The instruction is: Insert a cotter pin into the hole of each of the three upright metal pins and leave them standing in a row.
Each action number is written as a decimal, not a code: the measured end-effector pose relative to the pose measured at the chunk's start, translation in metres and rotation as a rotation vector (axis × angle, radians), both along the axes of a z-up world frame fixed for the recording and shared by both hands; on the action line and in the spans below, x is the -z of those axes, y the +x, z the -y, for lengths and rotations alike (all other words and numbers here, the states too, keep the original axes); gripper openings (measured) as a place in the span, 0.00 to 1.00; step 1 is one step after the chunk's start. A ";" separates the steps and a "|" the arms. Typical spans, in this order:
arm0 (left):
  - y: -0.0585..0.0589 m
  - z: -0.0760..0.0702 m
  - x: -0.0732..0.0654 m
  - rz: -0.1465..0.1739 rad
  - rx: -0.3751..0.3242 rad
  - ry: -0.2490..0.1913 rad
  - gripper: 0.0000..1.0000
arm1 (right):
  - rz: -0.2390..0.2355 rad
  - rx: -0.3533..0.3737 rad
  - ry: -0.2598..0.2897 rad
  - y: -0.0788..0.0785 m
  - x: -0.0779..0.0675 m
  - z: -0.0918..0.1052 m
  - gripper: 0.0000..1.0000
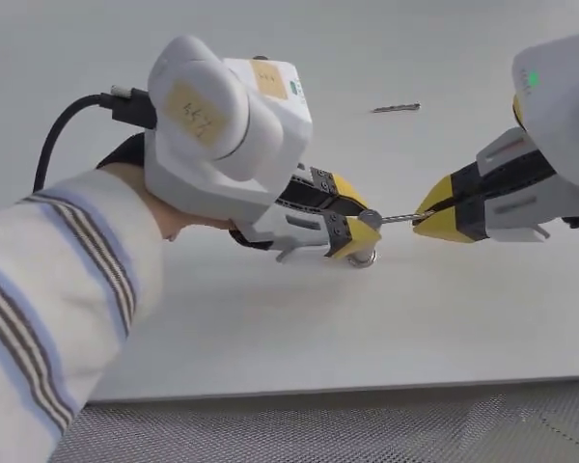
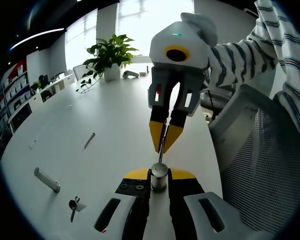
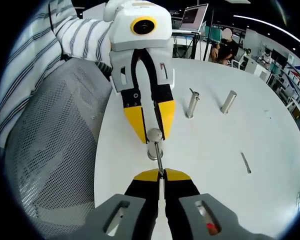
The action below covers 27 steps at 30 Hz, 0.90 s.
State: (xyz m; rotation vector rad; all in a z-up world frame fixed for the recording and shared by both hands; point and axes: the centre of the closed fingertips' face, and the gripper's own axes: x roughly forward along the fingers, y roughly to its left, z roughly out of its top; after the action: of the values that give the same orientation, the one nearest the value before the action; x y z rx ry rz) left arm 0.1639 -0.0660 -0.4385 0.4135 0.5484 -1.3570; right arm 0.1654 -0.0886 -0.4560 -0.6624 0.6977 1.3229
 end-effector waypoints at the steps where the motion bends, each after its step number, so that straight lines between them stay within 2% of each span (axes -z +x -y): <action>1: 0.000 0.000 0.000 0.000 0.000 0.000 0.09 | -0.005 0.002 0.001 0.000 0.000 0.000 0.00; 14: -0.001 0.000 0.000 0.004 0.006 -0.003 0.09 | -0.019 0.000 0.009 -0.002 0.004 -0.008 0.00; 27: -0.003 0.002 0.001 0.002 0.005 -0.004 0.09 | -0.008 -0.048 0.043 -0.005 0.001 -0.027 0.00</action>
State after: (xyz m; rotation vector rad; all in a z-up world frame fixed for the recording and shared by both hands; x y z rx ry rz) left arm 0.1607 -0.0678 -0.4394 0.4126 0.5433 -1.3626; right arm 0.1605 -0.0616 -0.4568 -0.6434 0.6616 1.3812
